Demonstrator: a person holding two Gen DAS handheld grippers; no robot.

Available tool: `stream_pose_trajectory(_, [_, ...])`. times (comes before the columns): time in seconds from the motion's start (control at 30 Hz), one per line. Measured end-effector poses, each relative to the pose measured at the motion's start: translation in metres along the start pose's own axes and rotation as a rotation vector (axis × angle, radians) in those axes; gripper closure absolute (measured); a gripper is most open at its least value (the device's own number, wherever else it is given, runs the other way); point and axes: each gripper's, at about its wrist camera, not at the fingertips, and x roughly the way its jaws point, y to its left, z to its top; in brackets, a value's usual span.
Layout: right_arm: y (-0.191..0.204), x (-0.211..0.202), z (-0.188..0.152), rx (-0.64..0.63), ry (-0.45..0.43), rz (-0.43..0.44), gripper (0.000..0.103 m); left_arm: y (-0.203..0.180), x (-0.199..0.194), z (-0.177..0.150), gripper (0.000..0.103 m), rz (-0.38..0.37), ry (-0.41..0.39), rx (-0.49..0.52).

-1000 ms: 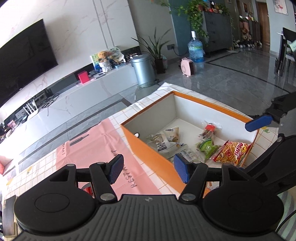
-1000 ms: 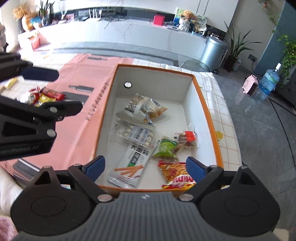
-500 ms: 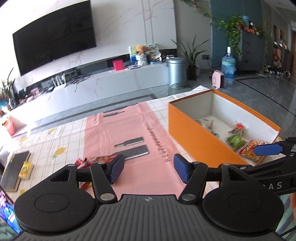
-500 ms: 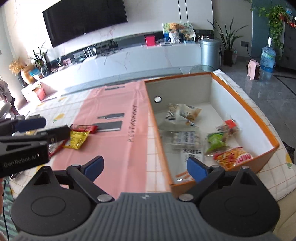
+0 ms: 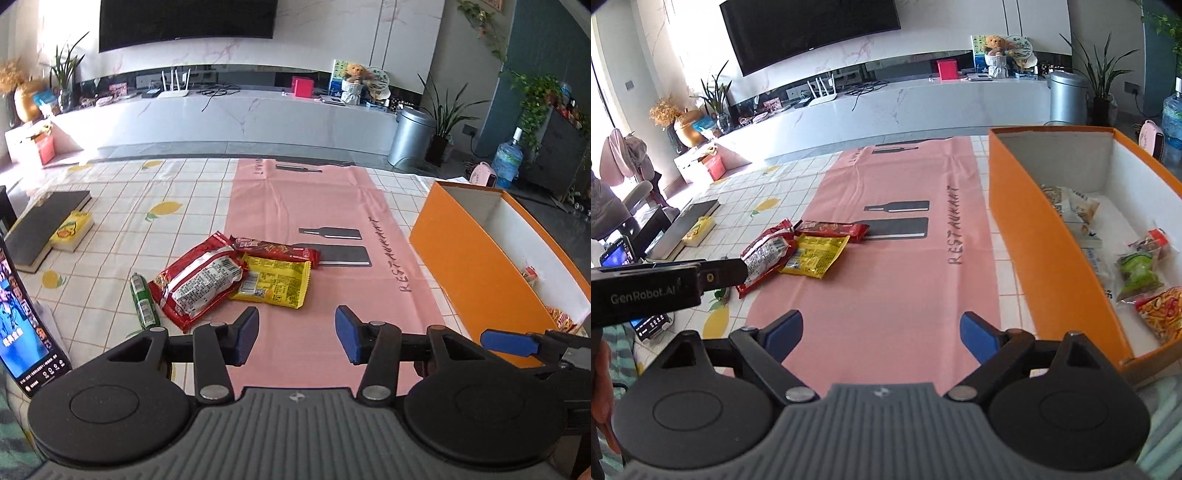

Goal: Organize snacks
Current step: 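Move both tools back from the box to the remaining snacks, then grasp the red snack bag with the left tool while the right tool grasps the yellow packet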

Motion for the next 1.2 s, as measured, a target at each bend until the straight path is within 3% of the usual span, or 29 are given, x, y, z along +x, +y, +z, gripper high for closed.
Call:
stream_pose_trajectory(0.13, [0.007, 0.026, 0.003, -0.013, 0.036, -0.005, 0.013, 0.021, 0.008, 0.000, 0.041, -0.009, 0.002, -0.060])
stream_pose_trajectory(0.5, [0.032, 0.092, 0.021, -0.073, 0.113, 0.015, 0.018, 0.060, 0.038, 0.005, 0.029, 0.059, 0.011, -0.083])
stream_pose_trajectory(0.63, [0.043, 0.115, 0.033, -0.115, 0.119, 0.038, 0.018, 0.069, 0.056, 0.015, 0.018, 0.068, 0.039, 0.011])
stream_pose_trajectory(1.07, [0.045, 0.171, 0.067, -0.040, 0.135, 0.079, 0.023, 0.077, 0.115, 0.036, 0.015, 0.071, 0.134, 0.307])
stream_pose_trajectory(1.2, [0.044, 0.183, 0.070, 0.005, 0.158, 0.113, 0.029, 0.079, 0.125, 0.033, 0.015, 0.059, 0.161, 0.363])
